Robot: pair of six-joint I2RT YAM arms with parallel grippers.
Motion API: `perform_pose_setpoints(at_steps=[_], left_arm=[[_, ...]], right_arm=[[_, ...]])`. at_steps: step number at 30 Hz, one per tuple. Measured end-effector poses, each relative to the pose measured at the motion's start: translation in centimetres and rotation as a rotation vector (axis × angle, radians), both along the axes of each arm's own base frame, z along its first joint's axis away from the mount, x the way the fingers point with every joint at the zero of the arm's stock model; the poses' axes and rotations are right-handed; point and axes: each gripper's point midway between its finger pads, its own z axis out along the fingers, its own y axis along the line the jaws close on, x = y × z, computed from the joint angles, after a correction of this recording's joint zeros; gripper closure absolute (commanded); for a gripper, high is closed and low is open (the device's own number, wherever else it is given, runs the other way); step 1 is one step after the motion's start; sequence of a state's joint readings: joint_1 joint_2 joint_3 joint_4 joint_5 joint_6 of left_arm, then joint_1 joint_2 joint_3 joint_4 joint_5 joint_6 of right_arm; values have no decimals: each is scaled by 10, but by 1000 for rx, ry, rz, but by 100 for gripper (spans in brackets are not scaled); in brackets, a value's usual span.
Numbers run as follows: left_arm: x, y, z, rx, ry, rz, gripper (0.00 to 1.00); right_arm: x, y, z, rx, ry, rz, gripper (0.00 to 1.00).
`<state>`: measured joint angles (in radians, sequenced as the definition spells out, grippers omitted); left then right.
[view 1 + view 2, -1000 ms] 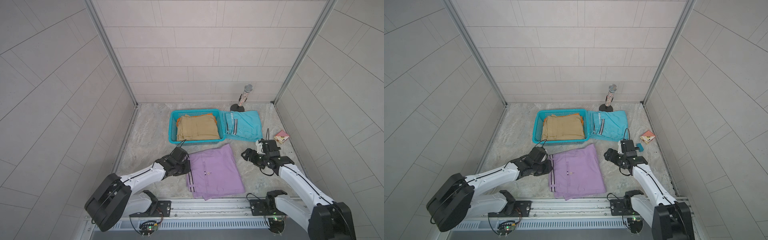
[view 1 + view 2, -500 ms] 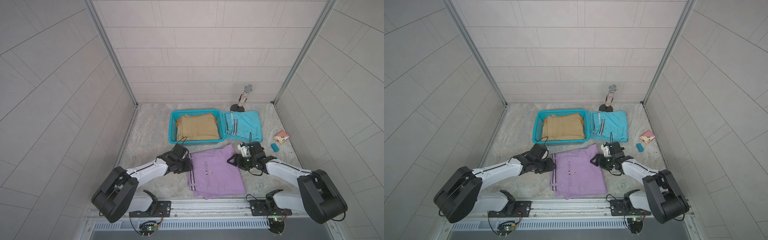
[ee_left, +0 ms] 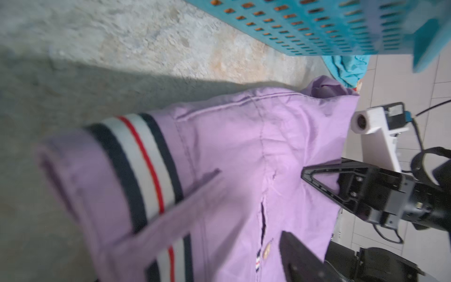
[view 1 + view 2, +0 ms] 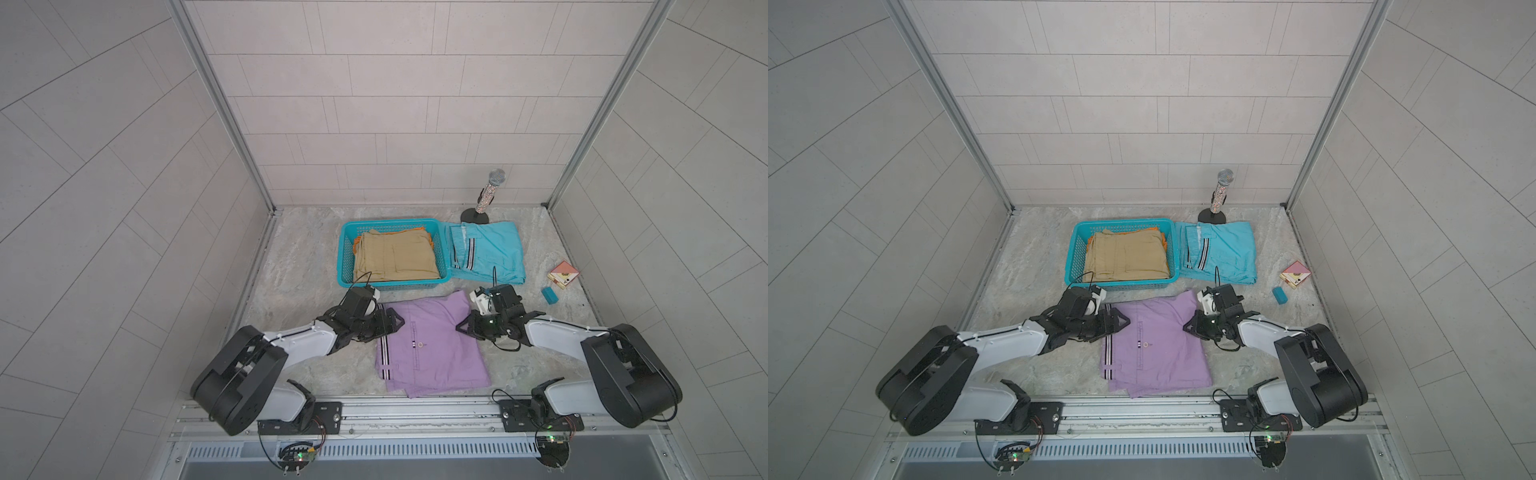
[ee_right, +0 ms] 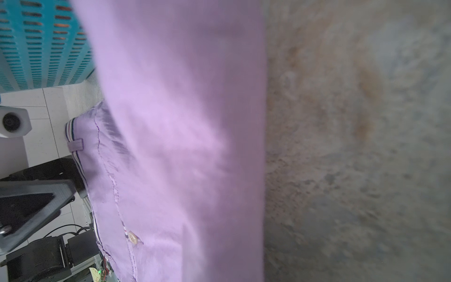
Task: Put the folded long pants in the basket
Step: Pick up the long pant at the center of the board.
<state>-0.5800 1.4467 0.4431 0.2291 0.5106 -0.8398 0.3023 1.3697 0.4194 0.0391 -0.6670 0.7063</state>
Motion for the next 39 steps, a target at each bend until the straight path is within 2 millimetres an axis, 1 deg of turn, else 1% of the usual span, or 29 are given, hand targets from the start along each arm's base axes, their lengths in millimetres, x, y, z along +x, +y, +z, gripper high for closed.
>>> perform_pose_setpoints(at_steps=[3,4,6,7,8,10,11,14,16,18,21,23,26,29,31,33,36,39], left_arm=[[5,-16,-4,-71,6,-28,33],[7,-20,-5,-95,3,-34,39],[8,-25,-8,-125,6,-40,55],[8,-25,-10,-134,10,-40,68],[7,-24,-13,-133,16,-36,83],[7,-23,-14,-129,22,-31,98],[6,-22,-13,-122,23,-28,100],[1,-17,-8,-85,40,-23,100],[-7,-11,-2,-48,59,-21,100],[-14,-5,9,-24,70,-18,100],[-17,0,42,-23,40,-12,100],[-17,2,74,-42,-5,-3,100],[-19,5,120,-82,-74,3,100],[-19,10,162,-100,-111,4,100],[-11,13,188,-94,-126,5,100],[3,17,207,-68,-138,9,100],[38,28,229,-11,-151,31,100],[79,36,242,28,-158,50,100]], right_arm=[[0,3,0,-7,-7,5,100],[0,4,0,-11,-10,6,100],[0,5,0,-15,-13,6,100],[0,5,0,-16,-14,6,100],[0,5,0,-18,-15,6,100],[0,6,1,-21,-22,9,100],[-1,6,3,-22,-27,11,100],[-6,10,11,-17,-37,33,100],[-13,17,23,-8,-49,65,100],[-18,23,40,0,-75,96,100],[-24,30,78,10,-147,128,100],[-25,31,109,23,-210,131,100],[-29,31,148,48,-280,130,100],[-30,33,177,67,-320,132,100],[-22,35,195,65,-340,128,100],[-9,39,212,58,-362,124,100],[23,48,237,33,-413,105,100],[61,56,250,10,-447,75,100]])
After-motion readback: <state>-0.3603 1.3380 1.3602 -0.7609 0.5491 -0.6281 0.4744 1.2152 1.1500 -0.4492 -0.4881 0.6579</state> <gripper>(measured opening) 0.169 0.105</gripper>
